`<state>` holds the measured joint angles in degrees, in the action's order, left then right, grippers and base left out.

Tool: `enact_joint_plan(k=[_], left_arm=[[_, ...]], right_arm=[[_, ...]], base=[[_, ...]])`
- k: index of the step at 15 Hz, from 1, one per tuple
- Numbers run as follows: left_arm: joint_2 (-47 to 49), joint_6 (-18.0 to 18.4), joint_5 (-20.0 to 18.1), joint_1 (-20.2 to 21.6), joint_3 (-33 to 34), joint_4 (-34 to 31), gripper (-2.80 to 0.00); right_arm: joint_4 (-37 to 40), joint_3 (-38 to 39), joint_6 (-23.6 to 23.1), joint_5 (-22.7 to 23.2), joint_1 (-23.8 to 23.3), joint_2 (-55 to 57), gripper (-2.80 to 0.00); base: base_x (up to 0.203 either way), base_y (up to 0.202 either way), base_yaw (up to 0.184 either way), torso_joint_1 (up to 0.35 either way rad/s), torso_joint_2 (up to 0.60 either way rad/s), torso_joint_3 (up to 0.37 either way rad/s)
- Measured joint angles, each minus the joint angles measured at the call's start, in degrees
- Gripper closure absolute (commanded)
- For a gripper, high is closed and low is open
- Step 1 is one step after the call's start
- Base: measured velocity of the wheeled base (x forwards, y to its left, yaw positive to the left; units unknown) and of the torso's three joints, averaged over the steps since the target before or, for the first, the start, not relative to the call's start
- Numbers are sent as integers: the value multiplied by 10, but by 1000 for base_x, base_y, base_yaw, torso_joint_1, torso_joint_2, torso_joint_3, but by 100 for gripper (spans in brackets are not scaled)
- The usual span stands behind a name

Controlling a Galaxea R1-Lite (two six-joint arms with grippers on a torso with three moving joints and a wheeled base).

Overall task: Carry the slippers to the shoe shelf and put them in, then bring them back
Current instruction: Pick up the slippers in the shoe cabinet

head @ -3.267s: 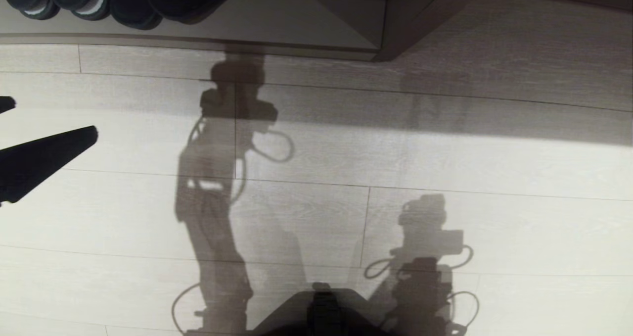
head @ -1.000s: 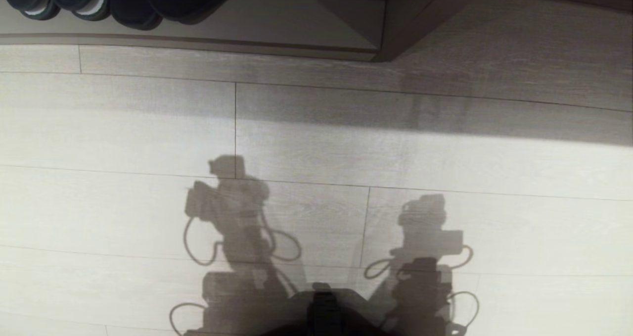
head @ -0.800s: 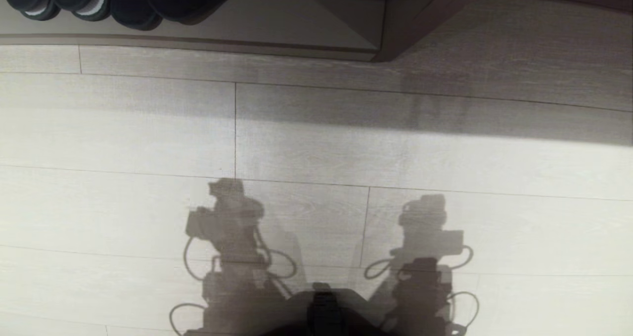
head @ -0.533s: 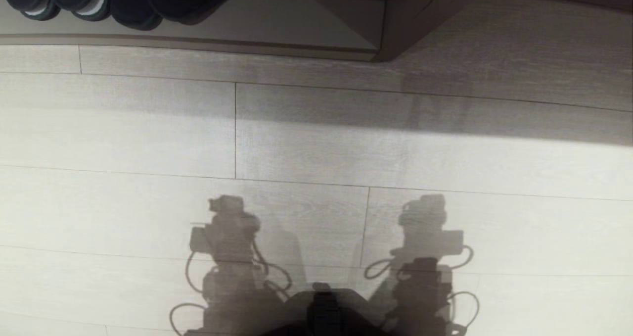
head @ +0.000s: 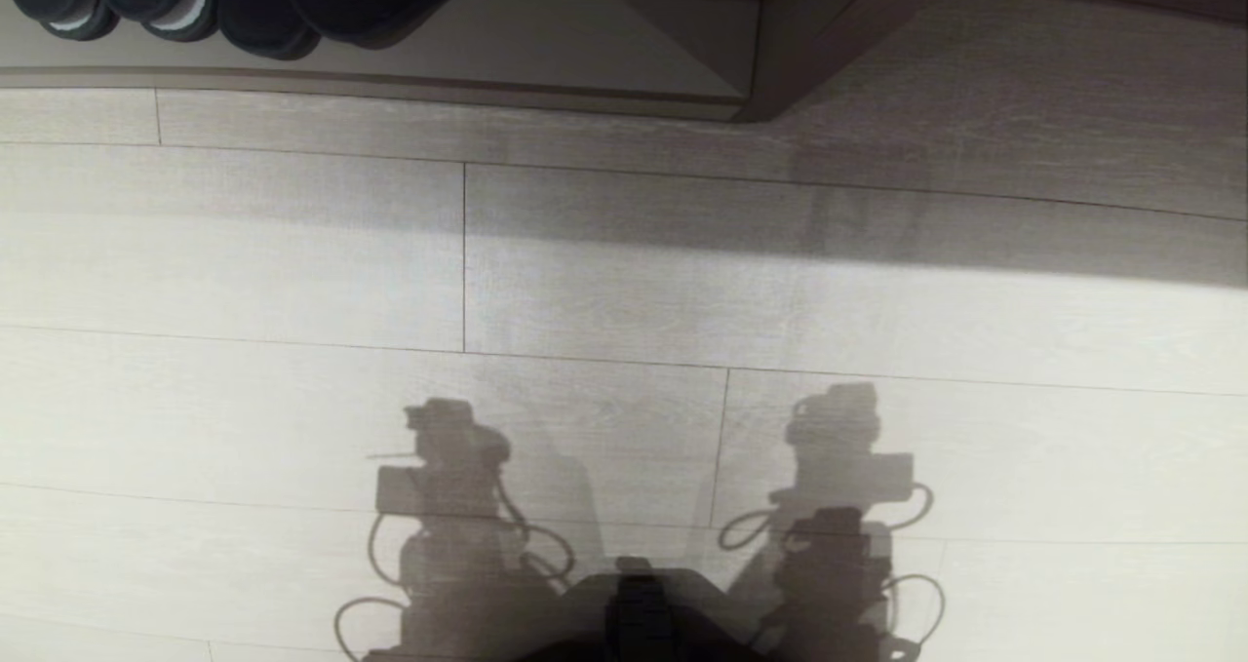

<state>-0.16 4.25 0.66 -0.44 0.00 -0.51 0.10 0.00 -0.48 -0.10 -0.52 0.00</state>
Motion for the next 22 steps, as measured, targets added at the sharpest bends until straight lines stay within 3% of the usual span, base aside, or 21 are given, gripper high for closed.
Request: enact_joint_plan(k=[9, 13, 22], left_arm=[[0, 0, -3, 0, 0, -1, 0], [0, -25, -3, 0, 0, 3, 0], [0, -30, -4, 0, 0, 4, 0]], right_arm=[[1, 0, 1, -1, 0, 0, 0], [1, 0, 1, -1, 0, 0, 0], [1, 0, 1, 0, 0, 0, 0]], base=[[0, 0, 0, 0, 0, 0], [0, 18, -1, 1, -1, 1], [0, 186, -2, 3, 2, 4]])
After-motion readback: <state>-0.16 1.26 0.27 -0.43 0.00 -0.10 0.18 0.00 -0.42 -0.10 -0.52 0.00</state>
